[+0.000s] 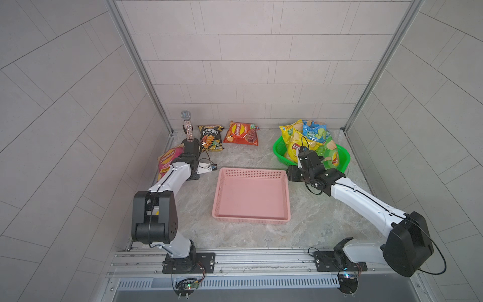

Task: Put the potato chips into the basket
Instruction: Pick up the potato chip from the center of the board.

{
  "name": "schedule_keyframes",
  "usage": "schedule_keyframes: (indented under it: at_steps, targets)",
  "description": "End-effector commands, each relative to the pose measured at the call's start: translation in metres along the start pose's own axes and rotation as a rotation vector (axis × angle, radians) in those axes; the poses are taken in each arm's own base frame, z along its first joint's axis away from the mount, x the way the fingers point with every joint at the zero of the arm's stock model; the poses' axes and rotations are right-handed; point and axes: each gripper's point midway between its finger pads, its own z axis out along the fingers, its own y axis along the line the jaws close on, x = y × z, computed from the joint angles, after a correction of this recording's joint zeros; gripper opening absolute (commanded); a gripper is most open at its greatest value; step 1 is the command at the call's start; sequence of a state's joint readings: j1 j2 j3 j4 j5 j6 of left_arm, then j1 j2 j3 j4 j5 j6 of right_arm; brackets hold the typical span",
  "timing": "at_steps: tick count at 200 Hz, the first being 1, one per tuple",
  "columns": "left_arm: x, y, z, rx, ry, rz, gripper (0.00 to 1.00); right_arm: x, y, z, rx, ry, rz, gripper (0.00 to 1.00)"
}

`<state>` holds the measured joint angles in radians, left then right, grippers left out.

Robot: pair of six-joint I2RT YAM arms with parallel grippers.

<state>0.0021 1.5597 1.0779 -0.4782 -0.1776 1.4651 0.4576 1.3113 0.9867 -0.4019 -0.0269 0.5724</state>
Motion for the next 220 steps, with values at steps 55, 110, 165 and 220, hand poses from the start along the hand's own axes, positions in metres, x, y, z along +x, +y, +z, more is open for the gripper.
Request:
schedule_keyframes:
  at_steps: [55,110,165,220]
  targets:
    - [0.009,0.017,-0.082,-0.055,-0.065,-0.042,0.0,0.003,-0.002,-0.006,-0.006,-0.001,-0.005,0.58]
    - [0.005,0.028,-0.134,-0.132,-0.147,-0.005,0.0,0.007,-0.003,-0.005,-0.008,0.003,0.001,0.59]
    - [-0.031,0.029,-0.188,-0.154,-0.284,0.026,0.0,0.009,-0.005,-0.004,-0.004,0.004,0.005,0.59]
    - [-0.067,0.037,-0.248,-0.161,-0.424,-0.038,0.0,0.016,-0.009,-0.003,0.001,0.01,0.005,0.59]
